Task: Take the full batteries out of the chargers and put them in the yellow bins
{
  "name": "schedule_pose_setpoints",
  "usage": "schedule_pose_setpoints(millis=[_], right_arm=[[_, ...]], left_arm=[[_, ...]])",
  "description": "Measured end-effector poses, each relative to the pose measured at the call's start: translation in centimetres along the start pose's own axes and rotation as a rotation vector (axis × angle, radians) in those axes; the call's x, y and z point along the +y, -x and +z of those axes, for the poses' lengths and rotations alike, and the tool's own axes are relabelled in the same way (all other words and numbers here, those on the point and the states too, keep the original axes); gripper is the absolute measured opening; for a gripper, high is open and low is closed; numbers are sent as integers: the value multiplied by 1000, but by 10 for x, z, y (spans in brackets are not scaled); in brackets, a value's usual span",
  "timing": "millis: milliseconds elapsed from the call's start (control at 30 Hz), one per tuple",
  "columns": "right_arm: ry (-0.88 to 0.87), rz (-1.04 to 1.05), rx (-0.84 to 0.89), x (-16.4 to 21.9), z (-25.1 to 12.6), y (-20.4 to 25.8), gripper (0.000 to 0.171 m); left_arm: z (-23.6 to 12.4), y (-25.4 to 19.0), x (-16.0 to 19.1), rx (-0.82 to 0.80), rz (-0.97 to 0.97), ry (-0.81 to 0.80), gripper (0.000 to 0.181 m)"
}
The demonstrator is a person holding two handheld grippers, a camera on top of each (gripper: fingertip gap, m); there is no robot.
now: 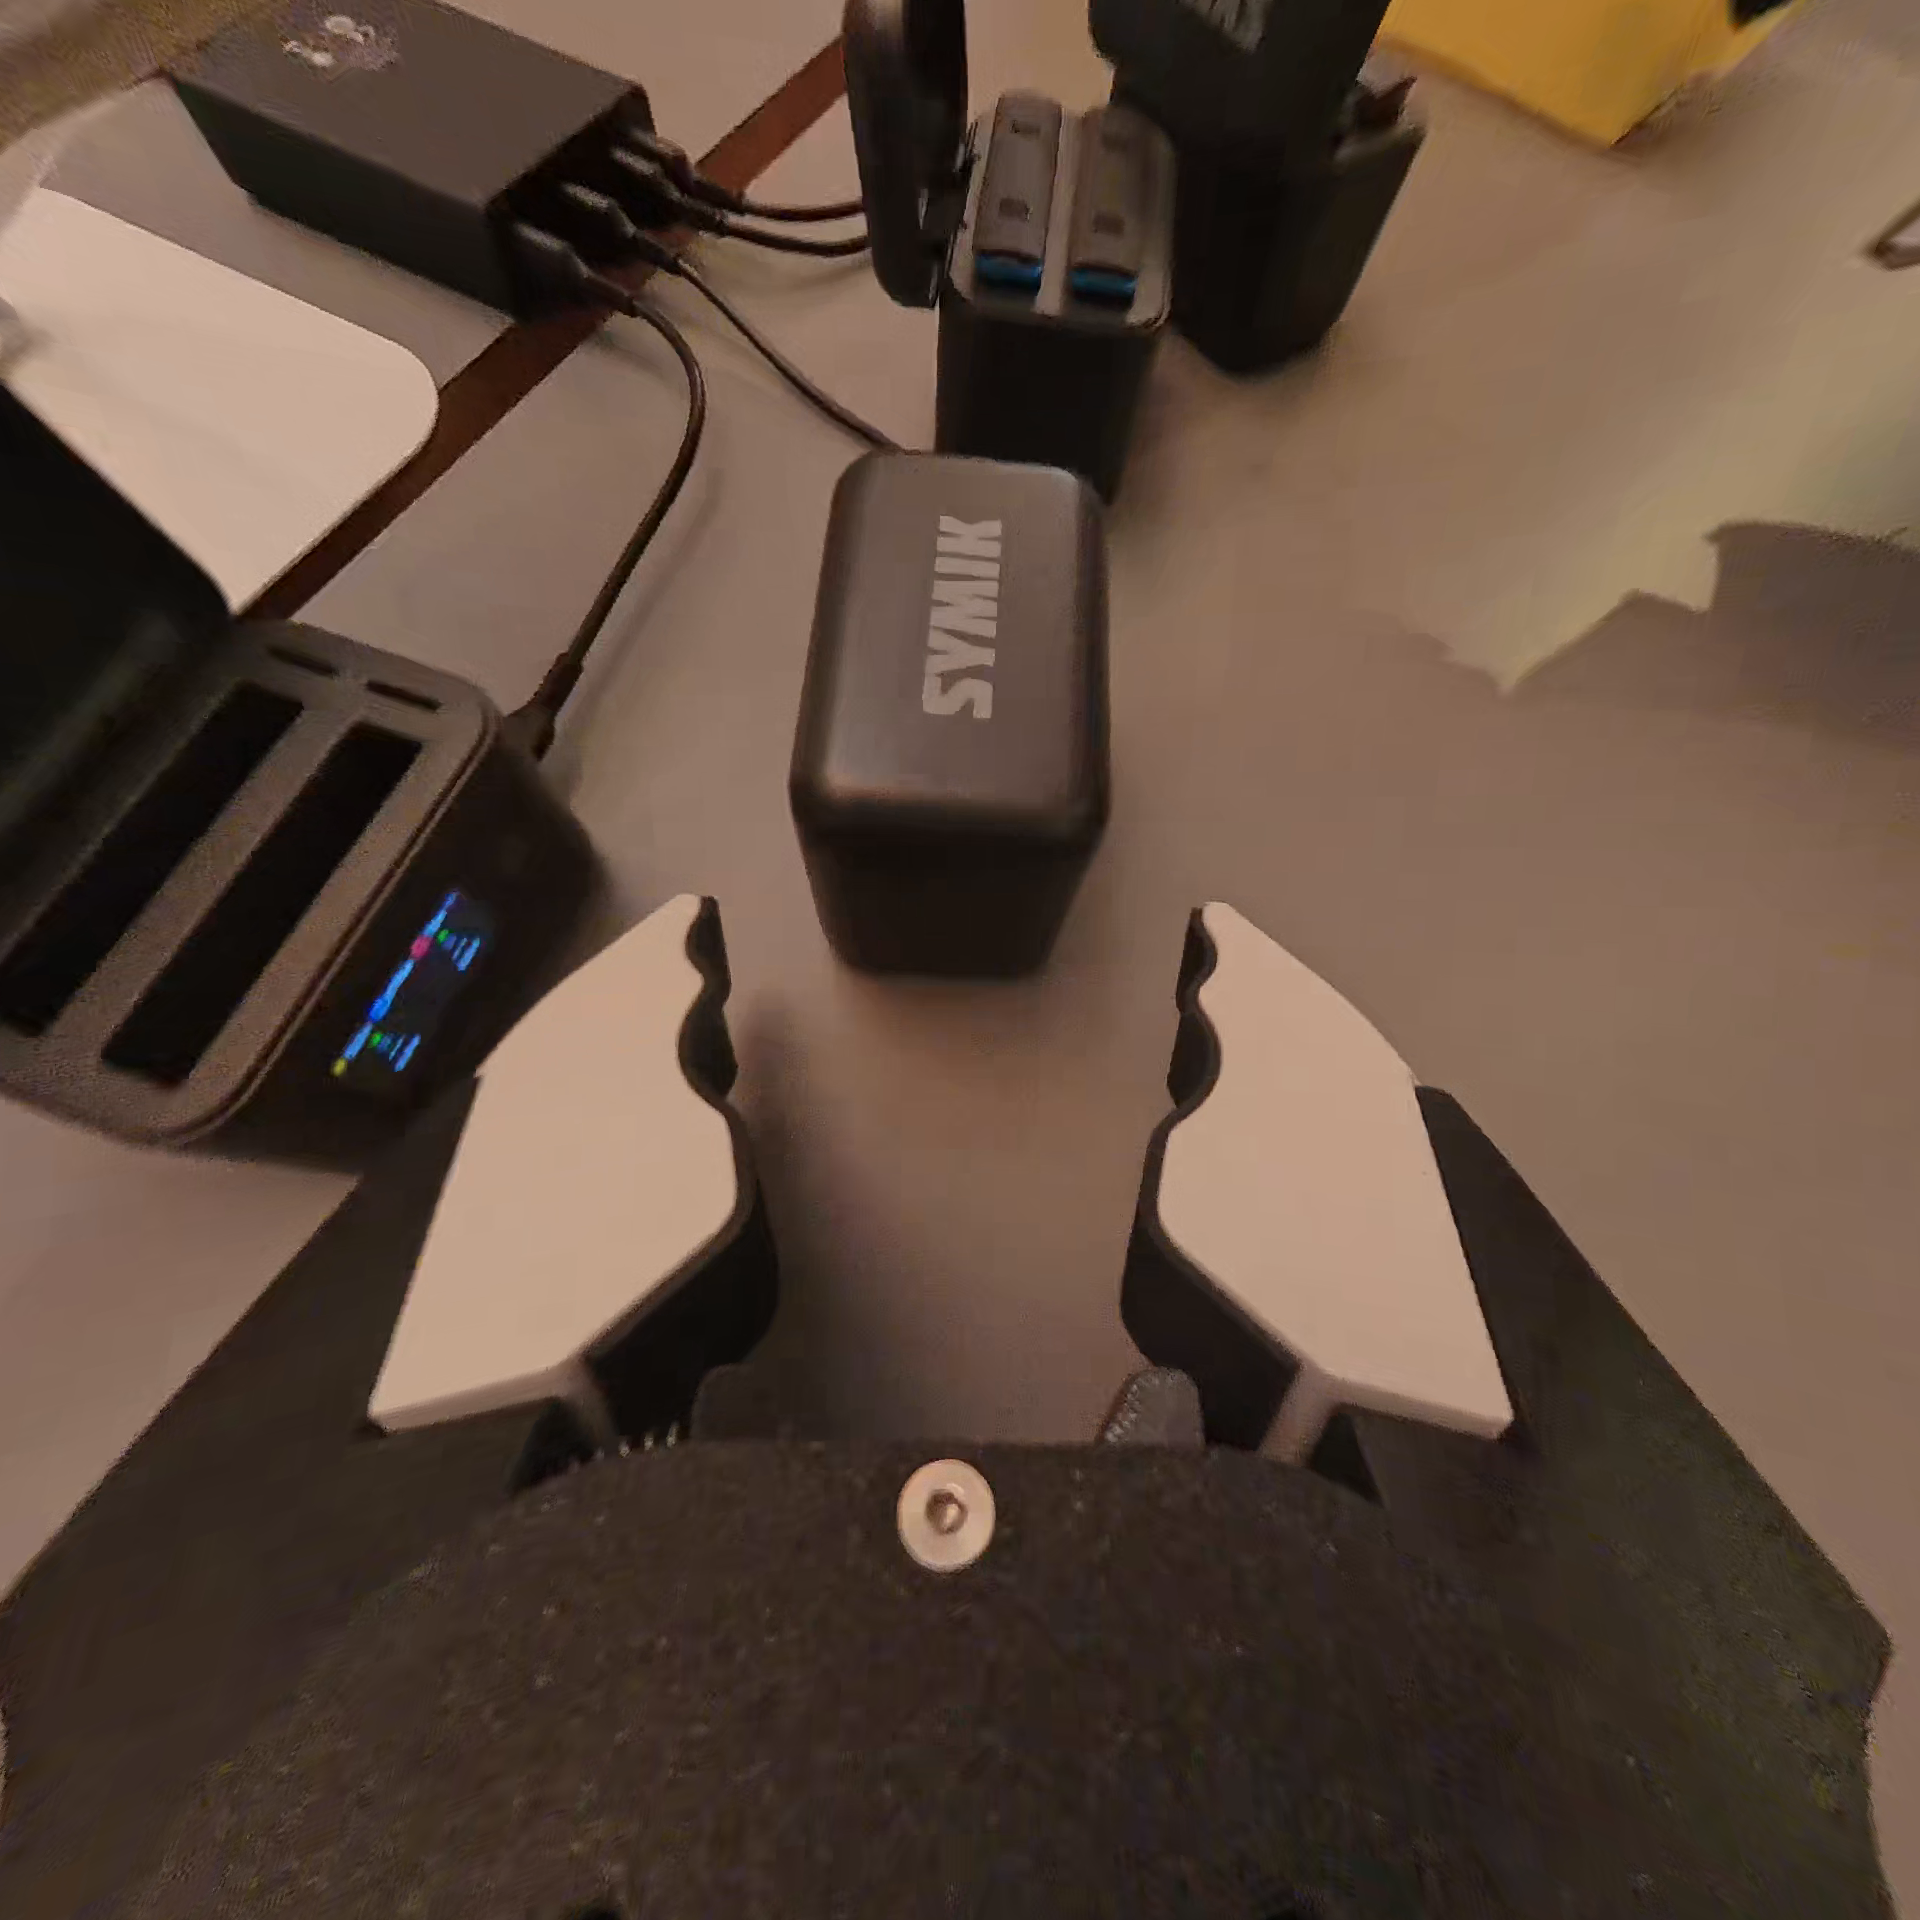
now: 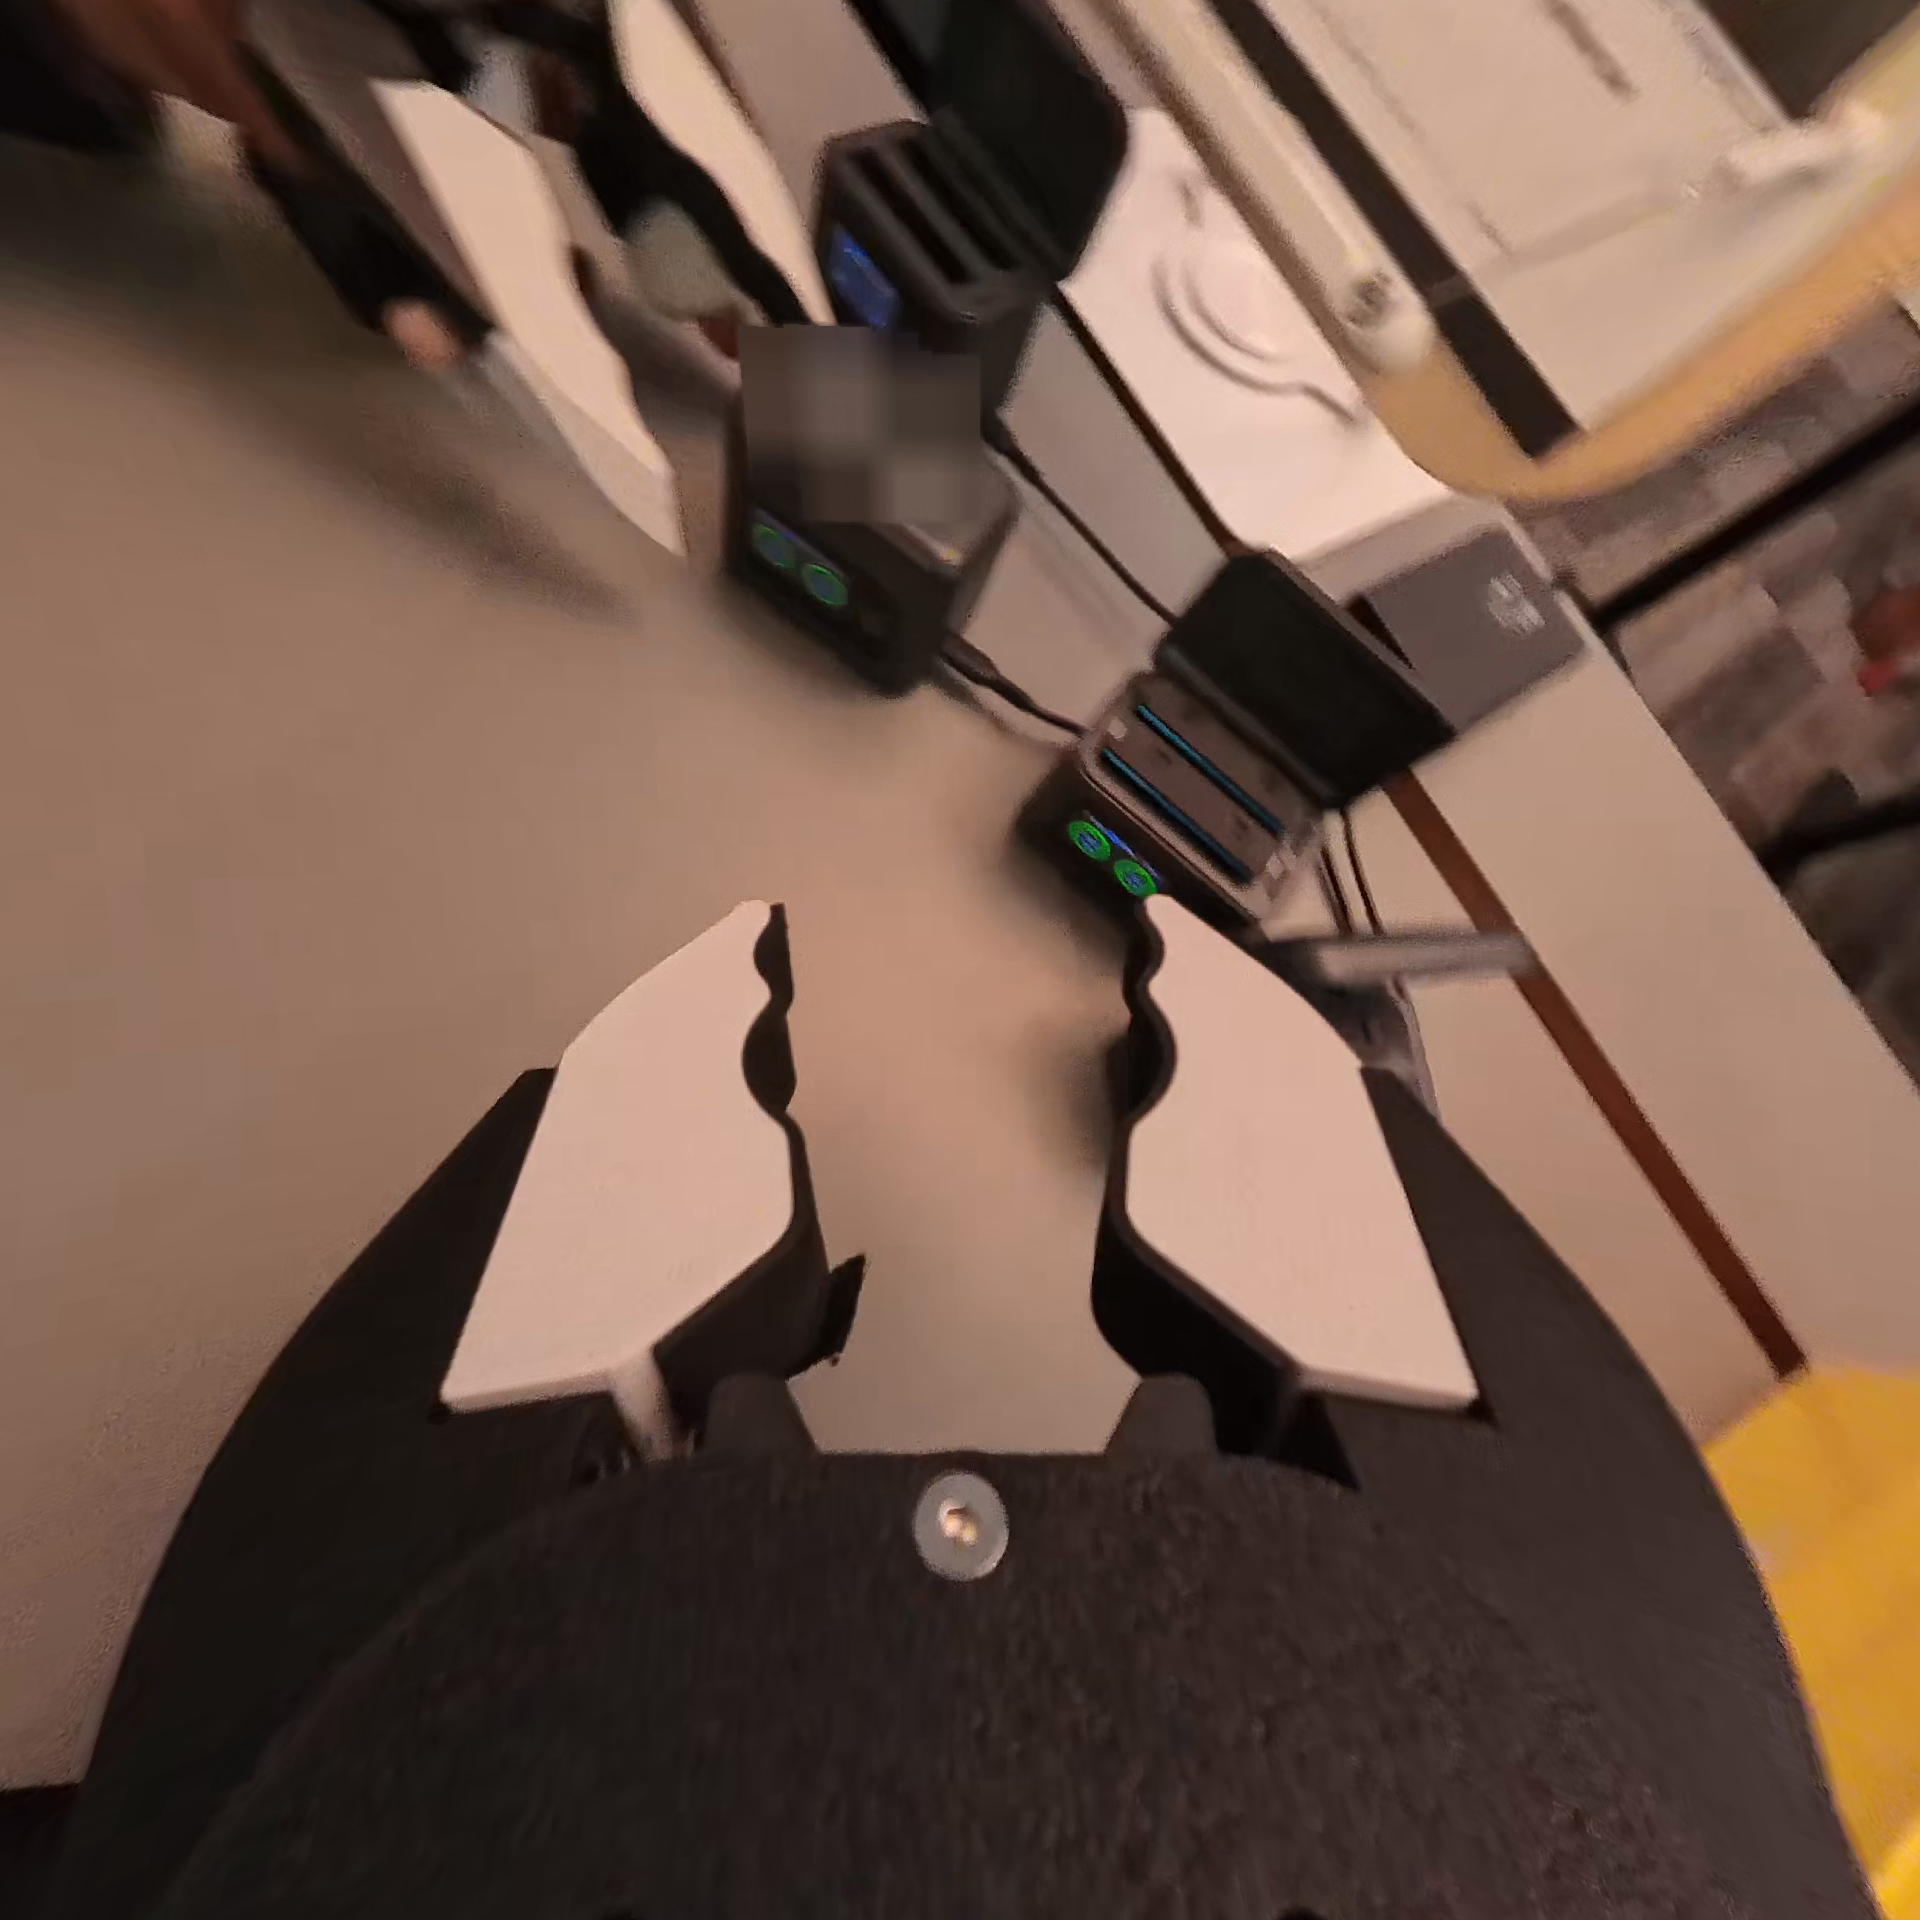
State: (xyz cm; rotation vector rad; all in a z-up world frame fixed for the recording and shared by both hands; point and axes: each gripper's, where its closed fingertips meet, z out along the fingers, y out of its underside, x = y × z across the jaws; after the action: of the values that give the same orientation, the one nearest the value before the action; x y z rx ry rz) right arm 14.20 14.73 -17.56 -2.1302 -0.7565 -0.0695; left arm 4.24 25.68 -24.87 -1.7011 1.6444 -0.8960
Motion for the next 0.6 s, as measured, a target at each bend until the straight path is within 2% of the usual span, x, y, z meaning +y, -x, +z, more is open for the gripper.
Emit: schedule_pose_setpoints(millis=[100, 200, 600], right_arm=[[34, -151, -80, -13, 22, 10, 58], [61, -219, -159, -25, 42, 16, 59], [304, -546, -359, -42, 106, 9, 65]], left_arm=[[17, -3, -3, -12, 29, 25, 80], [25, 1, -6, -56, 81, 42, 57], [27, 1, -7, 50, 145, 25, 57]])
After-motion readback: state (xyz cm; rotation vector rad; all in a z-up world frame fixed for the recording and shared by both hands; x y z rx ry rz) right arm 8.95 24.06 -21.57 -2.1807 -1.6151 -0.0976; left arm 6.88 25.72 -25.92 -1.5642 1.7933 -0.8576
